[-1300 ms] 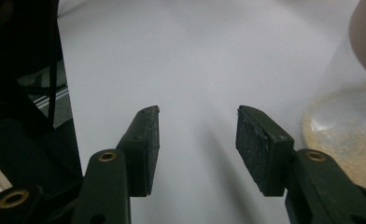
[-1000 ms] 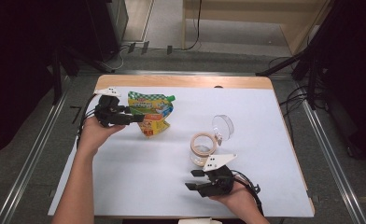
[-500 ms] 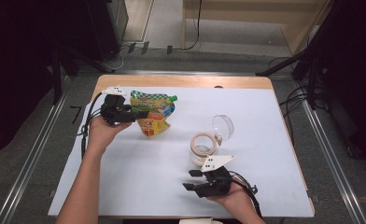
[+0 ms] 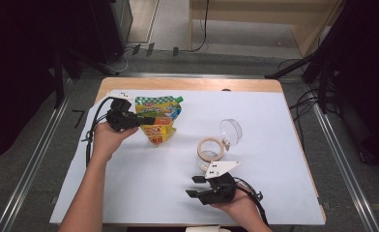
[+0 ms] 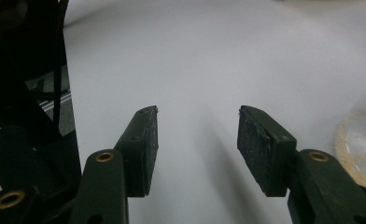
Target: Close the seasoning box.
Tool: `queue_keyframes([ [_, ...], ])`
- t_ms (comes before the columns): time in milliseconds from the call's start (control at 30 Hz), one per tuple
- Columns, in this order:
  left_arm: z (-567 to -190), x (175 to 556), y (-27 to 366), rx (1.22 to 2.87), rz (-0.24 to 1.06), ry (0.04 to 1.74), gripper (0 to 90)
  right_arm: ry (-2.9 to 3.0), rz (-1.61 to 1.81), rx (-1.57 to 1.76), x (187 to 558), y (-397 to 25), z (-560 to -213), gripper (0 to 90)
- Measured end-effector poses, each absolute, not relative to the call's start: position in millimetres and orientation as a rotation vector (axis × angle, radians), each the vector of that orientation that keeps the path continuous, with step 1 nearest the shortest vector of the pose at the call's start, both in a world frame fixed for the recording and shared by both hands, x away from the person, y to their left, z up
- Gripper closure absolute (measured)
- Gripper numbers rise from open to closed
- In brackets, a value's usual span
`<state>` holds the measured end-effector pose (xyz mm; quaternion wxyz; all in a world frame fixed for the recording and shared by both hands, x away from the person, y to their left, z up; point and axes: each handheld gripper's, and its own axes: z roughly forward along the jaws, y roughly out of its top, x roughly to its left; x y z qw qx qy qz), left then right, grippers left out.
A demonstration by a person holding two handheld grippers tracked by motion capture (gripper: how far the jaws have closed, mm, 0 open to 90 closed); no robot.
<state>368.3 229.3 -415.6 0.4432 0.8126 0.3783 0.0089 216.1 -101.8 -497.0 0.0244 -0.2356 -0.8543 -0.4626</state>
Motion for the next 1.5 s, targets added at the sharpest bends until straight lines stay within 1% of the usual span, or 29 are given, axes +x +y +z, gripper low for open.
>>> queue_keyframes([
  [100, -417, 368, 226, 2.016, 0.005, 0.923, 90.0, -2.630, -1.446, -0.736, 218, -99, -496, 48.9],
  [367, -409, 364, 223, 2.022, 0.030, 0.938, 90.0, -2.634, -1.465, -0.765, 221, -95, -497, 48.6],
  [500, -400, 359, 224, 2.041, 0.013, 0.937, 90.0, -2.637, -1.474, -0.773, 224, -95, -497, 49.5],
  [800, -363, 330, 221, 2.047, -0.021, 0.887, 90.0, -2.679, -1.458, -0.779, 224, -85, -498, 50.9],
  [900, -357, 322, 220, 2.036, -0.033, 0.856, 90.0, -2.679, -1.464, -0.789, 224, -81, -497, 52.9],
  [933, -355, 320, 219, 2.036, -0.037, 0.850, 90.0, -2.674, -1.472, -0.806, 225, -80, -497, 55.7],
  [1033, -352, 314, 215, 2.053, -0.043, 0.844, 90.0, -2.642, -1.503, -0.910, 228, -78, -496, 59.6],
  [1067, -351, 311, 215, 2.055, -0.045, 0.848, 90.0, -2.633, -1.503, -0.925, 229, -77, -496, 59.4],
  [1100, -350, 309, 214, 2.056, -0.057, 0.850, 90.0, -2.641, -1.503, -0.927, 230, -76, -496, 56.9],
  [1133, -349, 306, 214, 2.060, -0.060, 0.843, 90.0, -2.642, -1.493, -0.930, 230, -74, -496, 56.3],
  [1200, -347, 300, 213, 2.065, -0.066, 0.829, 90.0, -2.664, -1.481, -0.927, 231, -71, -496, 60.2],
  [1233, -347, 300, 213, 2.065, -0.066, 0.829, 90.0, -2.664, -1.481, -0.927, 231, -71, -496, 60.2],
  [1267, -346, 296, 213, 2.067, -0.078, 0.817, 90.0, -2.660, -1.476, -0.941, 232, -70, -496, 63.4],
  [1400, -345, 287, 207, 2.099, -0.087, 0.795, 90.0, -2.671, -1.495, -0.928, 235, -64, -497, 62.5],
  [1433, -346, 285, 204, 2.114, -0.094, 0.786, 90.0, -2.673, -1.491, -0.931, 236, -62, -498, 63.6],
  [1467, -346, 282, 201, 2.127, -0.105, 0.780, 90.0, -2.690, -1.490, -0.934, 239, -58, -501, 70.3],
  [1500, -346, 280, 199, 2.135, -0.112, 0.776, 90.0, -2.697, -1.479, -0.935, 239, -56, -502, 72.6],
])
